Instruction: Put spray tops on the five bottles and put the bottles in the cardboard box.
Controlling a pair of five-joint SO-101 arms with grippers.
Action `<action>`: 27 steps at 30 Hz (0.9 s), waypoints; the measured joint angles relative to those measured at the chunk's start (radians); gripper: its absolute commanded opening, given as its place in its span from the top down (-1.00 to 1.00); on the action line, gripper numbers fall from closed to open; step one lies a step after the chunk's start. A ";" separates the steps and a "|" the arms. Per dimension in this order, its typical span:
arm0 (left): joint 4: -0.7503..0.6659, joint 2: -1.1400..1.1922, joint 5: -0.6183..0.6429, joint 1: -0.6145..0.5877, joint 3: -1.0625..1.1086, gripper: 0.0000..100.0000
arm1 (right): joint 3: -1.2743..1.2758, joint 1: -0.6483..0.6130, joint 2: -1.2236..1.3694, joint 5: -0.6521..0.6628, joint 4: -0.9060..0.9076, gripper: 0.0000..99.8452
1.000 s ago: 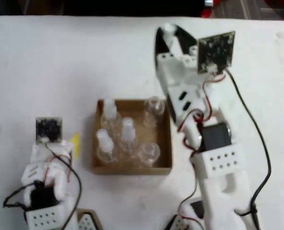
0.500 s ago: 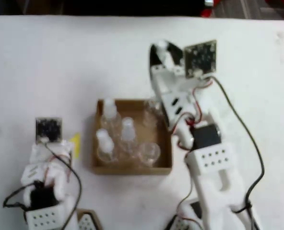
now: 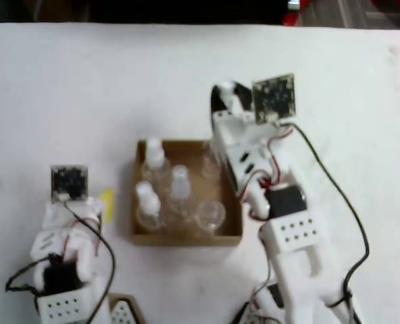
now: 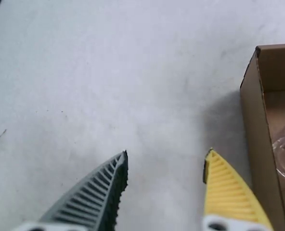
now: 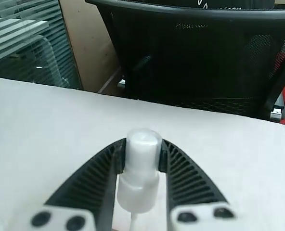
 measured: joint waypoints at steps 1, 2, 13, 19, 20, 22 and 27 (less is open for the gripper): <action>0.000 0.000 0.000 0.000 0.000 0.52 | 0.023 0.000 -0.029 0.000 0.000 0.97; 0.000 0.000 0.000 0.000 0.000 0.52 | 0.044 0.000 -0.057 0.000 0.000 0.97; 0.000 0.000 0.000 0.000 0.000 0.52 | 0.370 -0.044 -0.206 0.000 -0.216 0.97; 0.000 0.000 0.000 0.000 0.000 0.52 | 0.456 -0.049 -0.221 0.006 -0.330 0.97; 0.000 0.000 0.000 0.000 0.000 0.52 | 0.456 -0.049 -0.221 0.006 -0.333 0.97; 0.000 0.000 0.000 0.000 0.000 0.52 | 0.456 -0.049 -0.221 0.008 -0.336 0.97; 0.000 0.000 0.000 0.000 0.000 0.52 | 0.485 -0.049 -0.224 0.008 -0.341 0.97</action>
